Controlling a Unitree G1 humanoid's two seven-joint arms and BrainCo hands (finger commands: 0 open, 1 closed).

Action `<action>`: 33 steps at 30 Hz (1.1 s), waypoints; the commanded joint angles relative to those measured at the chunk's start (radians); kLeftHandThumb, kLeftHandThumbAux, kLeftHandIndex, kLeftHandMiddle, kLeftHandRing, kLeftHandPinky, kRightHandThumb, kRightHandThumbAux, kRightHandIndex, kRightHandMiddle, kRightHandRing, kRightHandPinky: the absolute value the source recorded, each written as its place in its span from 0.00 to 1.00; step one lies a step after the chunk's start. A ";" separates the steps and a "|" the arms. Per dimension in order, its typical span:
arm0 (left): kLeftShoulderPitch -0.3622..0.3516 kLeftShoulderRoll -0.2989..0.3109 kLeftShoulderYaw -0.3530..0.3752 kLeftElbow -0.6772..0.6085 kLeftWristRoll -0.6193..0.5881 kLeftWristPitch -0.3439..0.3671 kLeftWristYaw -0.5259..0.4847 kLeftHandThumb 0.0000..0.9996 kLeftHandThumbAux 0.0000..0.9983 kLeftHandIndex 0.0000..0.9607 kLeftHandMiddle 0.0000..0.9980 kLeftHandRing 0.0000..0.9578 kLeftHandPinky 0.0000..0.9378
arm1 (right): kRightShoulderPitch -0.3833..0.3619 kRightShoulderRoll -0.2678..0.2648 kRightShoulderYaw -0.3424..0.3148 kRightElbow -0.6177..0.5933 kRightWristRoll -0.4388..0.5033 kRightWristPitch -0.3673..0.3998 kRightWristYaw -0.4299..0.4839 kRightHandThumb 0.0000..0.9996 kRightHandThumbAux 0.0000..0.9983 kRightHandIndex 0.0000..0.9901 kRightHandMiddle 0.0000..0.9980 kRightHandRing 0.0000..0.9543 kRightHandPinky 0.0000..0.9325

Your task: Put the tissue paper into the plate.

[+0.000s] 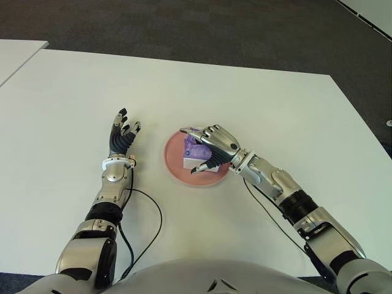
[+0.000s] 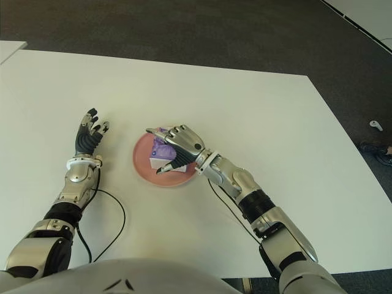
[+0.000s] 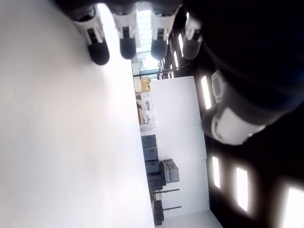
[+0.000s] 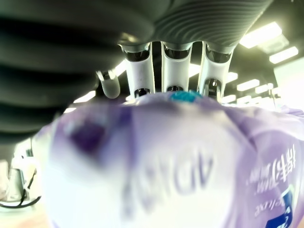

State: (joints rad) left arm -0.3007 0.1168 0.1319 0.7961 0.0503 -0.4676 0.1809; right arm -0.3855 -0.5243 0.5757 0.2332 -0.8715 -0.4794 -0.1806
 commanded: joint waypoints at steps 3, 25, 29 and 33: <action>0.004 -0.005 -0.011 0.032 -0.005 0.029 -0.028 0.19 0.62 0.05 0.06 0.06 0.11 | 0.057 -0.015 0.004 -0.028 0.006 0.010 0.112 0.04 0.43 0.00 0.00 0.00 0.00; -0.014 0.009 -0.004 0.102 -0.009 -0.049 -0.040 0.17 0.66 0.04 0.03 0.04 0.09 | -0.028 0.039 -0.176 -0.045 0.227 -0.015 0.165 0.04 0.44 0.00 0.00 0.00 0.00; -0.015 0.008 -0.001 0.104 -0.015 -0.044 -0.042 0.17 0.66 0.04 0.03 0.04 0.09 | -0.038 0.062 -0.214 -0.020 0.249 -0.016 0.136 0.03 0.44 0.00 0.00 0.00 0.00; -0.019 0.000 0.005 0.112 -0.026 -0.035 -0.041 0.18 0.66 0.04 0.03 0.04 0.08 | -0.082 0.111 -0.247 0.079 0.263 -0.016 0.061 0.03 0.44 0.00 0.00 0.00 0.00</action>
State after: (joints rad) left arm -0.3359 0.1257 0.1370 0.8731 0.0357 -0.5358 0.1558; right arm -0.4482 -0.4514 0.3475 0.2365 -0.6229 -0.4935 -0.0769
